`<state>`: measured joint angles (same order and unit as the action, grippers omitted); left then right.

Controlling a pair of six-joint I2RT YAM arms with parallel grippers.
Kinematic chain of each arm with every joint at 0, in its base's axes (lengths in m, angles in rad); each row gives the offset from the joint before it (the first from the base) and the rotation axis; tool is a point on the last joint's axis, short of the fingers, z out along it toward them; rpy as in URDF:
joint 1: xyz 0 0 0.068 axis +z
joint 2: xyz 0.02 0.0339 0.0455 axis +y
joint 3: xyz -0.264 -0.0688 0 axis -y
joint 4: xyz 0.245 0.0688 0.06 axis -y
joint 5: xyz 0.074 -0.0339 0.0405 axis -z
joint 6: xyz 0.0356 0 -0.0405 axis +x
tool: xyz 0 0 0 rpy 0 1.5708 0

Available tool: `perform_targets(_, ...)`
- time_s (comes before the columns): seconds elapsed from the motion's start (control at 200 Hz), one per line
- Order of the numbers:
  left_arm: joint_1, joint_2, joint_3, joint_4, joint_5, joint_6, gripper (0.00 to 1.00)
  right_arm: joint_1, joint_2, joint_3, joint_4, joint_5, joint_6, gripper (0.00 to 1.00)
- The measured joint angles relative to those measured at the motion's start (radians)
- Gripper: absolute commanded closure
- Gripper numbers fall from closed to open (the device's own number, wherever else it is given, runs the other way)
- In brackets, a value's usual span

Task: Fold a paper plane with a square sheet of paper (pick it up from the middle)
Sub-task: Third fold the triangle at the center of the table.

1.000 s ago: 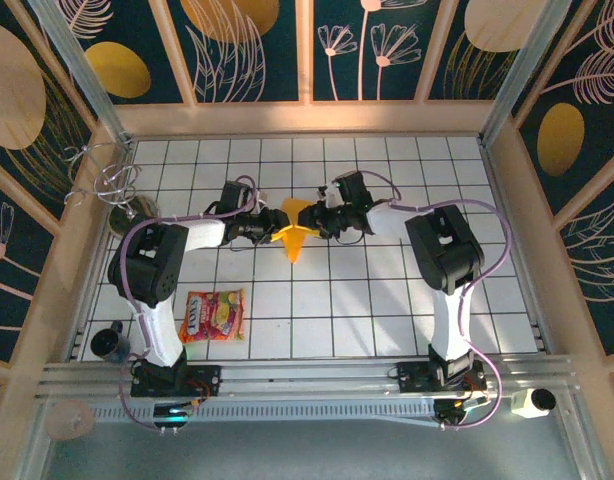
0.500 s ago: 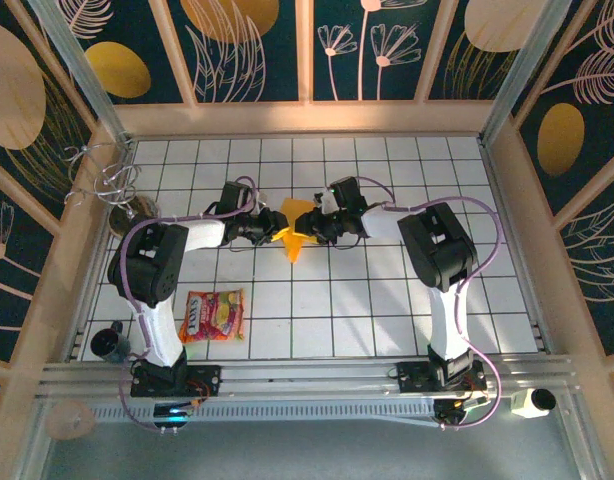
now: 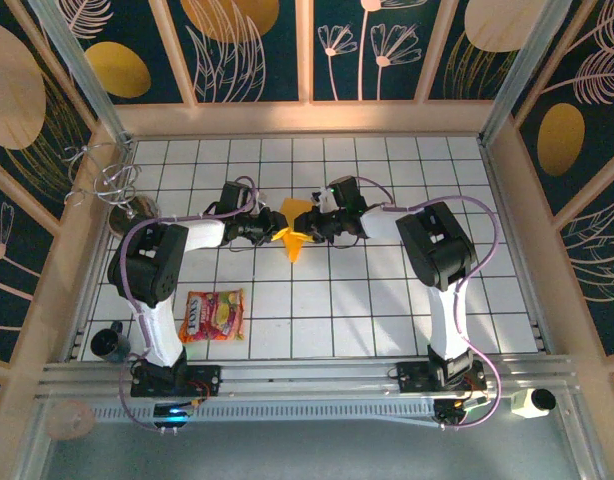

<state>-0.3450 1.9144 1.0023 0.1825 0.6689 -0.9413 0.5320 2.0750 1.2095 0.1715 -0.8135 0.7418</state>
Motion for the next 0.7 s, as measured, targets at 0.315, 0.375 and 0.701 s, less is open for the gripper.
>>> perform_targets(0.315, 0.0, 0.0, 0.0, 0.0, 0.0, 0.0, 0.79, 0.0, 0.0, -0.002, 0.012, 0.003, 0.001, 0.83)
perform_targets(0.375, 0.0, 0.0, 0.0, 0.0, 0.0, 0.0, 0.79, 0.0, 0.0, -0.002, 0.012, 0.004, 0.001, 0.84)
perform_targets(0.701, 0.0, 0.0, 0.011, -0.016, -0.007, 0.011, 0.73, 0.0, 0.0, -0.002, -0.013, 0.026, -0.021, 0.97)
